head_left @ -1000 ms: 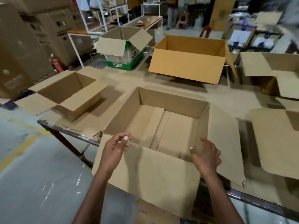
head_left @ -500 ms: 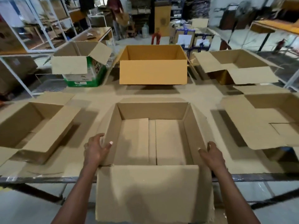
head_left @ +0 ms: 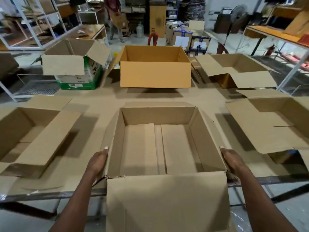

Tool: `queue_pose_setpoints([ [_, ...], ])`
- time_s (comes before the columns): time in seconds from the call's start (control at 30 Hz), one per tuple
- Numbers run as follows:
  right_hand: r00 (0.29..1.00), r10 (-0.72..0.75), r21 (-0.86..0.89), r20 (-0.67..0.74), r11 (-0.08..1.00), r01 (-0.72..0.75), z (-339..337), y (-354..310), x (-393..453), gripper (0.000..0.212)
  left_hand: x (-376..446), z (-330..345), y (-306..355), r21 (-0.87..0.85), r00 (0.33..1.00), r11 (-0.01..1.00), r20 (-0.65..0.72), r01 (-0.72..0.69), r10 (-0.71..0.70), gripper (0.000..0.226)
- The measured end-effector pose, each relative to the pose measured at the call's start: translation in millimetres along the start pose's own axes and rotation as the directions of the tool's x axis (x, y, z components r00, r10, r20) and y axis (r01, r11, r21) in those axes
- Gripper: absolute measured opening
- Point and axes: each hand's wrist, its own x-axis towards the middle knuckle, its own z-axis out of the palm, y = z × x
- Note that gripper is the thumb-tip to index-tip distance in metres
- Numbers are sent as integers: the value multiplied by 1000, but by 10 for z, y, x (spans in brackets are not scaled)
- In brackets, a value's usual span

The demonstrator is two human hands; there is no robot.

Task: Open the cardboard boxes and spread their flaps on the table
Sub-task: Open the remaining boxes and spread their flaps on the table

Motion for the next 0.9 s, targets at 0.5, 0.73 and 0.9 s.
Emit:
queue_pose_setpoints([
  [0.5, 977, 86, -239, -193, 962, -132, -650, 130, 115, 76, -151, 66, 277, 74, 949, 954, -105, -290, 297, 66],
  [0.73, 914, -378, -509, -147, 821, 258, -1310, -633, -393, 47, -161, 194, 292, 115, 955, 956, -93, -272, 282, 76],
  [0.9, 844, -518, -435, 138, 734, 521, -1386, -1155, -535, 56, -265, 191, 312, 120, 953, 953, -85, -280, 290, 74],
])
